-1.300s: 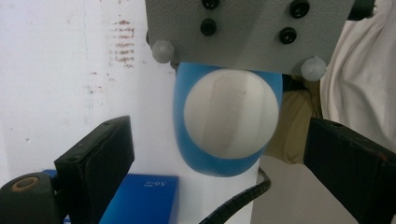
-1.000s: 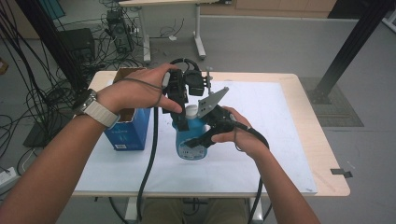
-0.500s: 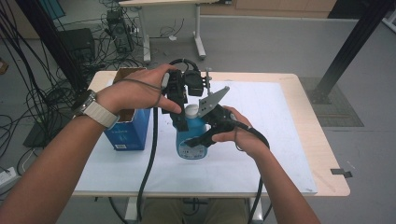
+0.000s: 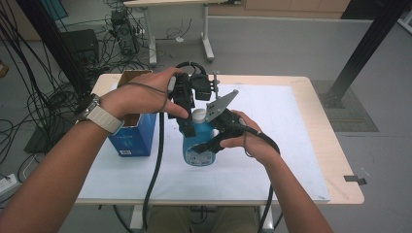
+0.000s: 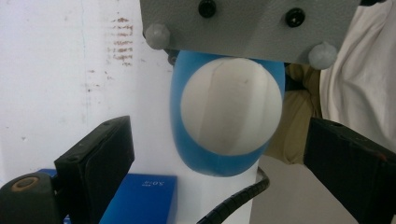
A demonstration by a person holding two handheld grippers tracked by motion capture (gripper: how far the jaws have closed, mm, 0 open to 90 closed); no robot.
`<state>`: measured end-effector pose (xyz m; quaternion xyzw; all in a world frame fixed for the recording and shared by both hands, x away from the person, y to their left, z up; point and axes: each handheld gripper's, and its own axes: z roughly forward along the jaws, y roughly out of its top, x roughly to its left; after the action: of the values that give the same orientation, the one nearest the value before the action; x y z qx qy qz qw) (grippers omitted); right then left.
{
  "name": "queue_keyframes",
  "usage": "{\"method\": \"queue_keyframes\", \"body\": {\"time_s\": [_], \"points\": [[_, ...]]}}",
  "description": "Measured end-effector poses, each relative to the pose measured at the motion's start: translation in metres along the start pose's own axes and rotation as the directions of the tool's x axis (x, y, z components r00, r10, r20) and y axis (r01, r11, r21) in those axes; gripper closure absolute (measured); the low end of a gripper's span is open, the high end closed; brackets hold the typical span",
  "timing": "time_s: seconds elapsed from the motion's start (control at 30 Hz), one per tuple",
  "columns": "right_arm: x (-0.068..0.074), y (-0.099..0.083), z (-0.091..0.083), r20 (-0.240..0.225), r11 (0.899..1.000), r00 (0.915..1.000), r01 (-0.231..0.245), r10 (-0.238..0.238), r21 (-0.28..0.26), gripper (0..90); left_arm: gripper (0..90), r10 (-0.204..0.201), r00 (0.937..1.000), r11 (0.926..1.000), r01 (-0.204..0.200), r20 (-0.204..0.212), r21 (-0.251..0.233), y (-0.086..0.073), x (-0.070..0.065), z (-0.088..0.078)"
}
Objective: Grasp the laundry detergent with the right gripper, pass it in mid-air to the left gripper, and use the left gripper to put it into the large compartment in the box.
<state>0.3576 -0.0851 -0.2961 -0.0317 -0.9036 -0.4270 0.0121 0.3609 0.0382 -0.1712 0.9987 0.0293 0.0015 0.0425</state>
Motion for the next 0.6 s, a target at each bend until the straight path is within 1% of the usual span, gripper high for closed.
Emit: {"method": "queue_keyframes", "body": {"time_s": [0.13, 0.6], "points": [[0.0, -0.0002, 0.0001, -0.001, 1.0, 1.0, -0.008, 0.008, 0.002, 43.7, 9.1, -0.003, 1.0, 1.0, 0.003, 0.001, -0.001, -0.0002, 0.0, 0.0004], [0.0, 0.0012, -0.0002, 0.001, 1.0, 1.0, -0.003, 0.003, 0.002, 43.7, 9.1, 0.0, 1.0, 1.0, 0.0, 0.001, -0.008, 0.0012, 0.0002, 0.0019]]}}
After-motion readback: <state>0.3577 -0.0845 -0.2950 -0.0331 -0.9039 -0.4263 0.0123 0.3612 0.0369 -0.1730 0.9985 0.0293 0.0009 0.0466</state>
